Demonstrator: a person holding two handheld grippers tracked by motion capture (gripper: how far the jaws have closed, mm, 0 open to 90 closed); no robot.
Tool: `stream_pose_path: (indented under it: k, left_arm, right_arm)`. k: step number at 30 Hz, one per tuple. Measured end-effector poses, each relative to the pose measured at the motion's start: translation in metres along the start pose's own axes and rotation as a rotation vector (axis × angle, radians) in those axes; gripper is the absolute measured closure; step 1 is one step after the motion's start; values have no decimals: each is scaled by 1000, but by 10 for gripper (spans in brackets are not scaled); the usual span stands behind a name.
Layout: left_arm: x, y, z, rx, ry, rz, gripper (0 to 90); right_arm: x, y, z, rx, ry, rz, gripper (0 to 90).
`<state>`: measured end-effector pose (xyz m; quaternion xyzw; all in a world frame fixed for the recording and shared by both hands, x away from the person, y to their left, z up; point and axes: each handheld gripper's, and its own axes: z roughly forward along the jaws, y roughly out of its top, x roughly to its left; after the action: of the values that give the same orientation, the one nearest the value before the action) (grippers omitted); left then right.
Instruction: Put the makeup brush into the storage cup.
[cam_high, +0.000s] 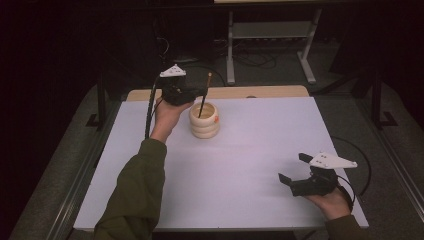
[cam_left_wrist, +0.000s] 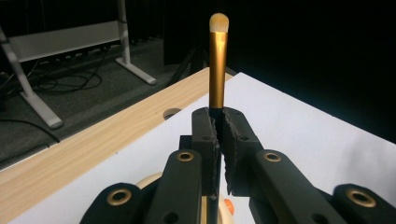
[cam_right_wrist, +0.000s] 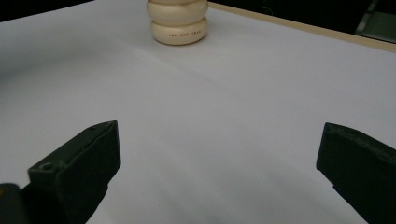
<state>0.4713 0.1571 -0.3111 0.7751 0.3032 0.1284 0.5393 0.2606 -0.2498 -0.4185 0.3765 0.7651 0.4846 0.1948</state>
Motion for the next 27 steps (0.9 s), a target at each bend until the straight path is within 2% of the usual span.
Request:
stream_pose_path:
  k: [10,19,27]
  left_arm:
    - [5,-4,4,-3,17,14,842]
    - [8,-11,8,-5,17,1,842]
    - [11,-19,11,16,21,-9,842]
  right_arm:
    - [0,0,0,1,1,0,0]
    - [-1,-1,-1,-2,1,-1,0]
    - [-1,-1,0,0,0,-1,0]
